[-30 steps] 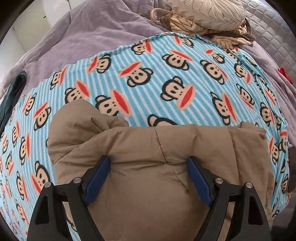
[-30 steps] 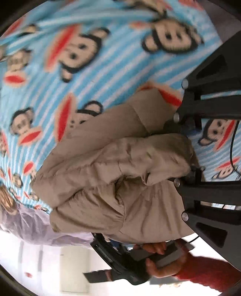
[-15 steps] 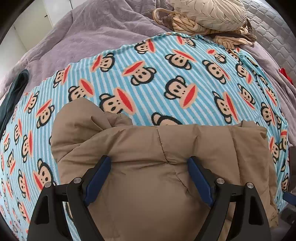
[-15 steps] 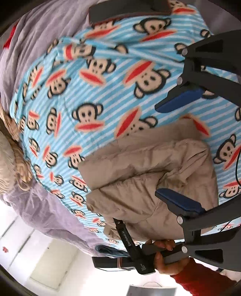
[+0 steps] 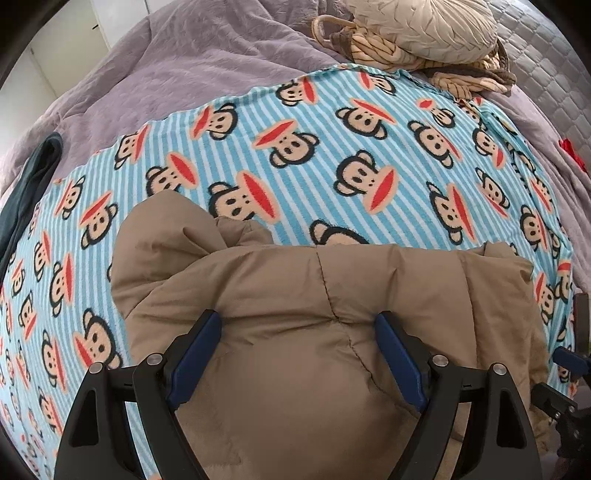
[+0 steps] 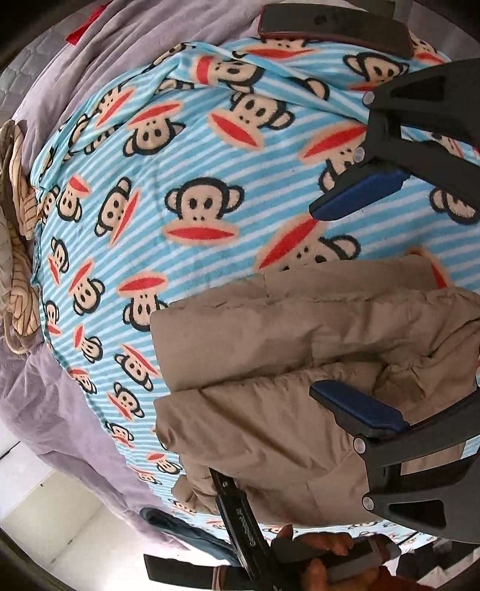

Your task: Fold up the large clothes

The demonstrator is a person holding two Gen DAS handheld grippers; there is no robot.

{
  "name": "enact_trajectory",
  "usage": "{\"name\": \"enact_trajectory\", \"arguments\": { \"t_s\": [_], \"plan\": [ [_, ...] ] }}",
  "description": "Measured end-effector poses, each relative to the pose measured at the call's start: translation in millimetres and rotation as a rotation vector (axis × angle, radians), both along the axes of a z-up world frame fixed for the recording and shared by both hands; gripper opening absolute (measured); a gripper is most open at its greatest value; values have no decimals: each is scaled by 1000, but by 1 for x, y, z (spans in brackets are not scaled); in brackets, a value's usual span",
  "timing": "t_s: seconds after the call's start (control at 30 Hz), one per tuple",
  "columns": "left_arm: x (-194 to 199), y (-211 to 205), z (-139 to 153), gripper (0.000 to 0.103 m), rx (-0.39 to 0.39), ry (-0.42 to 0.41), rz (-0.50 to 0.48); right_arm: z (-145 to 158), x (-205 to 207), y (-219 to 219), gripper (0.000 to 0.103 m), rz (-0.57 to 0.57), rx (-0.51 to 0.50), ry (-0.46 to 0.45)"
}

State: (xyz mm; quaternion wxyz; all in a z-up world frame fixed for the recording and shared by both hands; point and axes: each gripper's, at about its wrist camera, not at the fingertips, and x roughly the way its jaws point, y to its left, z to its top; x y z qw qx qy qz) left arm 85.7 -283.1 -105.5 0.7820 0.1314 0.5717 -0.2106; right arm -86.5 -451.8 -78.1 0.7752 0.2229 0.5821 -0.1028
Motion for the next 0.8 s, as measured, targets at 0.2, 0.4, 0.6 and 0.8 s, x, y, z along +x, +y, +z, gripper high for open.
{"name": "enact_trajectory", "arguments": {
  "t_s": [0.2, 0.4, 0.6, 0.8],
  "plan": [
    [-12, 29, 24, 103, -43, -35, 32, -5, -5, -5, 90, -26, 32, 7],
    [-22, 75, 29, 103, -126, 56, 86, -7, -8, -9, 90, -29, 92, -21],
    [-30, 132, 10, 103, -311, 246, 202, -18, -4, -17, 90, -26, 217, -18],
    [-38, 160, -19, 103, -502, 429, 254, -34, 5, -28, 90, -25, 333, -5]
  ]
}}
